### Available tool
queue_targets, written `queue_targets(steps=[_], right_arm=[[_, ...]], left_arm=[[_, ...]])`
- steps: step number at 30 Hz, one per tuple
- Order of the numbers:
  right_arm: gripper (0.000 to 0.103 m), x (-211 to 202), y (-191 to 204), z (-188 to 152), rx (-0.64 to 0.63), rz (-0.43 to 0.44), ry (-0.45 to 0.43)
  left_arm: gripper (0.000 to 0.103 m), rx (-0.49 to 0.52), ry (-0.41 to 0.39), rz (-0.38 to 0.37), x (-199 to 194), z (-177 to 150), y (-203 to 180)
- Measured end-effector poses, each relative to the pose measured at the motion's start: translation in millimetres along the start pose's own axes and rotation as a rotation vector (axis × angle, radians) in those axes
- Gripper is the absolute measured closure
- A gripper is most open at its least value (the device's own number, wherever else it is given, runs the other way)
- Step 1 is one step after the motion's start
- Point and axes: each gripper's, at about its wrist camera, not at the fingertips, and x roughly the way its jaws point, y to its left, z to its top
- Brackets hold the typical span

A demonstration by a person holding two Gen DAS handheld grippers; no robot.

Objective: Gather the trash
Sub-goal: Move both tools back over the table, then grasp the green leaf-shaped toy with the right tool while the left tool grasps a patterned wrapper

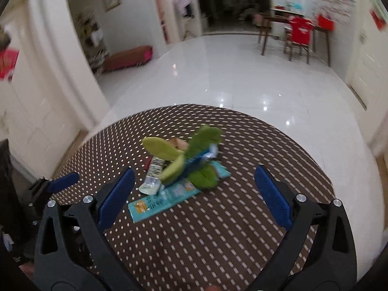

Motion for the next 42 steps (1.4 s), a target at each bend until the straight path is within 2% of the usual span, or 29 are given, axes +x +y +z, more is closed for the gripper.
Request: queue_targets(steps=[6,7,8,10,13,21,26,30,31,32,33,34,37,39,42], right_arm=[[0.027,56.0,37.3,11.7,-0.139,-0.014,0.078],[0.034,66.3,40.9,11.5,-0.162,-0.019,0.097],[0.054,76.5,44.0,9.3,-0.184,-0.026,0.118],[0.085,92.6,41.8,4.5,-0.200,-0.038,0.163],[0.091,82.2,21.6,0.4,-0.099,0.027,0.134],[0.092,16.9,-40.2,-12.7,0.095,0.132,0.018],[0.092,-14.0,-66.7,-24.6,0.166,0.149,-0.020],[0.092,-35.8,-80.5,-34.4,0.196,0.137,-0.046],[0.092,-40.6,-80.2,-38.0,0.199,0.135,-0.050],[0.092,-45.4,-82.9,-41.0,0.205,0.131,-0.056],[0.092,-50.6,-84.6,-44.8,0.212,0.131,-0.062],[0.092,-53.8,-83.7,-46.3,0.219,0.131,-0.067],[0.092,-67.8,-89.5,-54.6,0.241,0.132,-0.086],[0.092,-77.9,-97.1,-59.1,0.253,0.135,-0.102],[0.092,-87.9,-106.0,-60.6,0.266,0.135,-0.122]], left_arm=[[0.009,-0.023,0.026,0.021,13.6,-4.5,16.9],[0.009,-0.022,0.029,0.024,16.7,-3.3,18.4],[0.009,-0.020,0.030,0.025,18.9,-1.8,19.2],[0.009,-0.013,0.035,0.022,24.7,2.1,17.7],[0.009,0.023,0.040,0.024,39.1,12.8,8.9],[0.009,0.108,0.078,0.033,83.3,32.0,-20.1],[0.009,0.155,0.097,0.064,106.7,45.0,-32.9],[0.010,0.132,0.113,0.033,119.9,58.2,-33.6],[0.025,0.125,0.117,0.011,123.2,59.8,-33.8],[0.030,0.137,0.112,0.017,125.2,60.6,-36.3],[0.052,0.156,0.110,0.022,128.1,60.3,-42.6],[0.081,0.174,0.100,0.015,127.7,62.0,-45.6],[0.089,0.131,0.122,-0.052,125.7,64.8,-43.7],[0.096,0.131,0.115,-0.049,122.5,62.4,-42.9],[0.096,0.112,0.085,-0.059,108.5,60.1,-40.7]])
